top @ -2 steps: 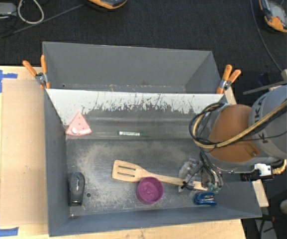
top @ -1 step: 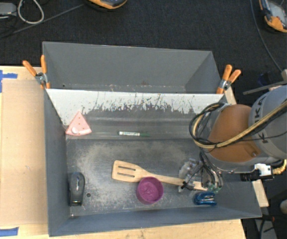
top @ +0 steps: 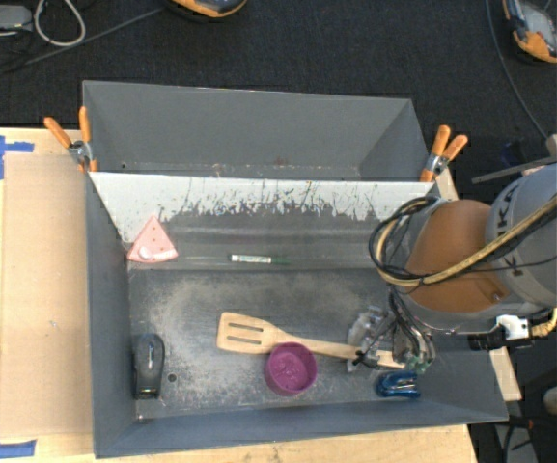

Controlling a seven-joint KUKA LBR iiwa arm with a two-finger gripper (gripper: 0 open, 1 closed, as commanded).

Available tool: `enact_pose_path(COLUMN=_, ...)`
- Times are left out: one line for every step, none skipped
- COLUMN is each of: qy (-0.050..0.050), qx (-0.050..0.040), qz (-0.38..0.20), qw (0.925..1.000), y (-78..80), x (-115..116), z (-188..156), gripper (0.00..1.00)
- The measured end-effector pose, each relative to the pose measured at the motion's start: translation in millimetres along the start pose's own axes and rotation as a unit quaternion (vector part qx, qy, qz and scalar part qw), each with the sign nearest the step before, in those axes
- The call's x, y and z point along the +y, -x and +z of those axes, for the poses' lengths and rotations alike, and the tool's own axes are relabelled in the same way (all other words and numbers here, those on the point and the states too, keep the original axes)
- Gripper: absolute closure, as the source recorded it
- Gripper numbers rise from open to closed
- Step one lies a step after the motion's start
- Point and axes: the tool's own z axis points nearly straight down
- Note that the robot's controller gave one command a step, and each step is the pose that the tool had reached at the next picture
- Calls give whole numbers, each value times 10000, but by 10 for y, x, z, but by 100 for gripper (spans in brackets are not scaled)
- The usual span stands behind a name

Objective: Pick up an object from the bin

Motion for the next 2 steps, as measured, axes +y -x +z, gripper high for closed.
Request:
enact_pose_path(qy=2, qx=19, qz=-8, qw=10000, y=-14, x=-1, z=-332, gripper=100)
enact_pose_path(qy=1, qx=36, qz=-16, qw=10000, y=-26, x=-3, z=-762, gripper=100)
